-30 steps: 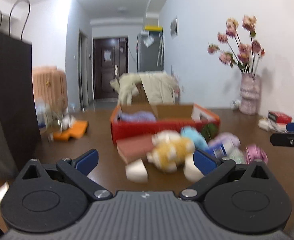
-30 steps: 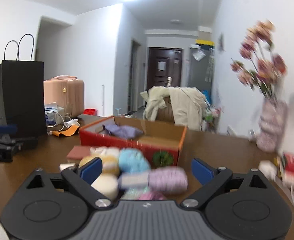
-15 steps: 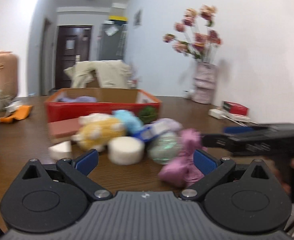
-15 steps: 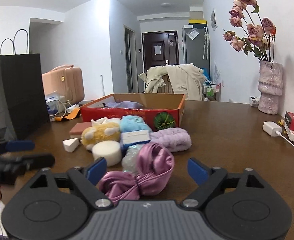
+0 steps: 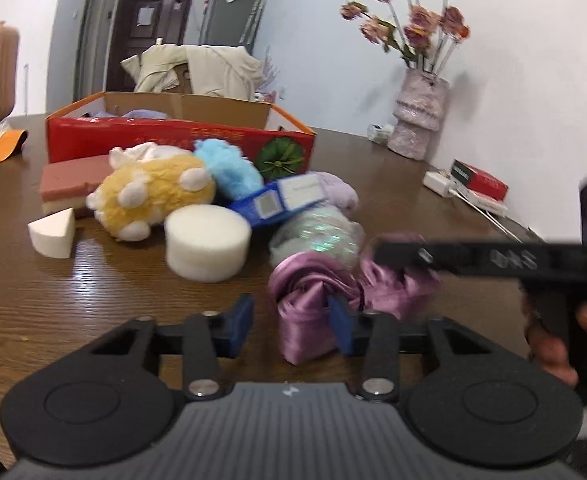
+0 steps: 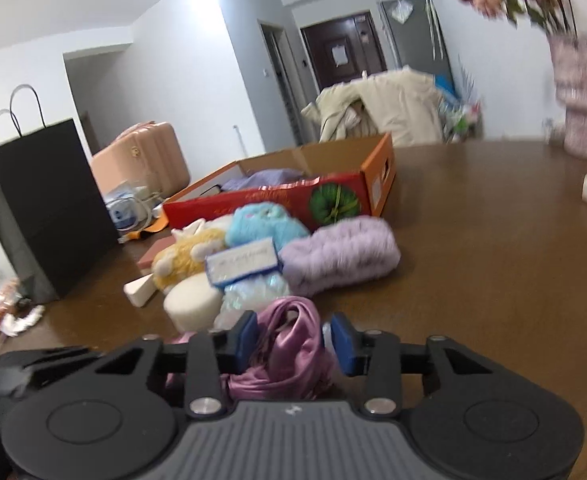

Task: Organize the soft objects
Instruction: 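Close both tools on the pink satin bow, then carry the pink bow into the box beside the sachet and release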

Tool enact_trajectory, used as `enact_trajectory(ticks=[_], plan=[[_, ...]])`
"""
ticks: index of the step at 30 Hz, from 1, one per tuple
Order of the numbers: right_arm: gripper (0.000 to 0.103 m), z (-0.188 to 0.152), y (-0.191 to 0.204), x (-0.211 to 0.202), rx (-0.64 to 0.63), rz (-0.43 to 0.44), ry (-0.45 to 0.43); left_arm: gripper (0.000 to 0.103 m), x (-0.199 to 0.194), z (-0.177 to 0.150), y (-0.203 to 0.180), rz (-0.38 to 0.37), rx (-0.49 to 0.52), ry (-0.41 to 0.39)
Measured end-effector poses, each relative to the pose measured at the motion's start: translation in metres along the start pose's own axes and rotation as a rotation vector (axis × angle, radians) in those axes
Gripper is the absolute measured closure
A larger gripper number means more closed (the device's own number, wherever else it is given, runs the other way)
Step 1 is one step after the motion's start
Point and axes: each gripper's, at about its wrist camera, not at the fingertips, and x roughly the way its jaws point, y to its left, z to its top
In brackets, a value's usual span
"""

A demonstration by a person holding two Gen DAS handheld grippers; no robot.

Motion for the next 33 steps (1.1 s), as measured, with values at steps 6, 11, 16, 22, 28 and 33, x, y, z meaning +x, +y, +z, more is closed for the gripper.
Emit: enact_trajectory(ticks=[6,11,16,22,28,33], plan=[[0.071,-0.012,-0.007,-0.001,0.124,0.096,0.063,0.071,0.007,0.004,0.005,-0.052,-0.052,0.03],[0.06,-0.01,-0.006,-0.009,0.126,0.139,0.082,0.078,0.008,0.004,0.001,-0.062,-0.055,0.035],[0.057,-0.016,-0.003,-0.01,0.095,0.139,0.116,0.084,0.009,0.003,0.001,-0.083,-0.064,0.04],[0.079,-0.014,-0.001,-0.017,0.103,0.1,0.093,0.089,-0.008,0.012,-0.006,-0.122,-0.015,0.004],[0.081,0.011,0.011,-0.032,0.093,0.134,0.006,0.089,-0.03,0.052,0.008,-0.173,-0.021,-0.108],[0.081,0.064,0.025,-0.017,-0.003,0.147,-0.077,0.089,-0.007,0.114,0.029,-0.166,-0.001,-0.194]])
